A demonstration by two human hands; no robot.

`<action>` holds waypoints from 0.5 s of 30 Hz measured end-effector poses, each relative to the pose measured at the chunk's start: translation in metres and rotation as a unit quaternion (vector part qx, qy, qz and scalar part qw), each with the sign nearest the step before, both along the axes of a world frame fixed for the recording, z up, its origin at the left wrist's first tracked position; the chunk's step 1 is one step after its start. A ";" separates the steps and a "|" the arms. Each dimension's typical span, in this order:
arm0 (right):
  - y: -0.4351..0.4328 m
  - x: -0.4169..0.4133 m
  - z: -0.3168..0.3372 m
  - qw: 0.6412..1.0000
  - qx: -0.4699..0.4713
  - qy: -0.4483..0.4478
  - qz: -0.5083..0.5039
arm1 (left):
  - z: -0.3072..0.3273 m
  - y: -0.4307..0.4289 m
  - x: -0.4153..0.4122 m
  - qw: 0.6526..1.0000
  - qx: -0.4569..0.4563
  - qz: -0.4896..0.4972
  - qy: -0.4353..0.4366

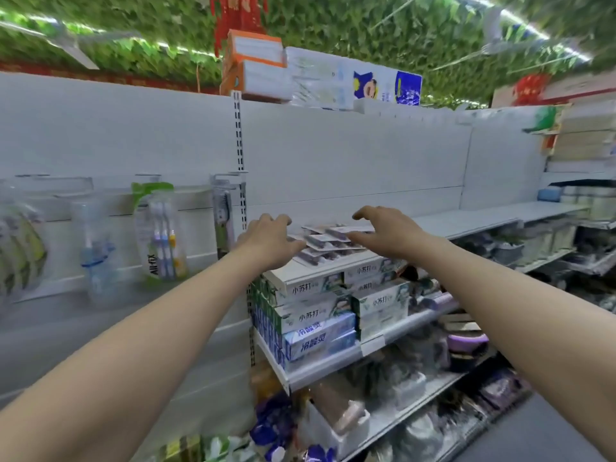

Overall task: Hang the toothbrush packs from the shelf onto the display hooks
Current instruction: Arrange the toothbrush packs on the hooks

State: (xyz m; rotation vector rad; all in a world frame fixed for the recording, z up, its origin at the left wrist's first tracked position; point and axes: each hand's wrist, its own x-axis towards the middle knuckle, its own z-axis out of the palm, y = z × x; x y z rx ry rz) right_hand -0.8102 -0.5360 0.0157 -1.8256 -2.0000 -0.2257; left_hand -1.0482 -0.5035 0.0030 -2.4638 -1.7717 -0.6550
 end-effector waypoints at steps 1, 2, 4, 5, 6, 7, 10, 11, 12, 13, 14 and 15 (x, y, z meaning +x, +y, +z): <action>0.010 0.011 -0.001 1.000 -0.002 0.002 -0.001 | -0.001 0.012 0.011 1.000 -0.003 -0.002 -0.001; 0.022 0.022 -0.002 1.000 -0.005 0.004 -0.002 | -0.001 0.025 0.022 1.000 -0.006 -0.003 -0.001; 0.048 0.043 -0.003 1.000 -0.008 0.002 -0.004 | -0.002 0.053 0.043 1.000 -0.004 0.000 -0.004; 0.062 0.054 -0.003 1.000 -0.006 0.000 -0.005 | -0.001 0.067 0.053 1.000 -0.004 0.003 -0.006; 0.075 0.065 -0.001 1.000 -0.005 0.000 -0.004 | -0.001 0.082 0.063 1.000 -0.004 0.004 -0.009; 0.089 0.075 0.001 1.000 -0.007 0.000 -0.004 | -0.001 0.097 0.073 1.000 -0.006 0.004 -0.011; 0.133 0.105 0.008 1.000 -0.019 0.003 -0.006 | -0.001 0.146 0.100 1.000 -0.018 0.008 -0.015; 0.150 0.116 0.010 1.000 -0.024 0.006 -0.006 | -0.001 0.165 0.111 0.999 -0.026 0.015 -0.020; 0.160 0.122 0.010 1.000 -0.024 0.012 -0.002 | -0.002 0.174 0.116 0.999 -0.034 0.018 -0.021; 0.171 0.129 0.010 0.999 -0.025 0.021 0.002 | -0.003 0.186 0.122 0.999 -0.040 0.023 -0.020; 0.185 0.138 0.008 0.999 -0.026 0.033 0.008 | -0.006 0.199 0.129 0.998 -0.043 0.029 -0.016; 0.197 0.145 0.006 0.998 -0.034 0.048 0.013 | -0.009 0.211 0.136 0.998 -0.051 0.039 -0.010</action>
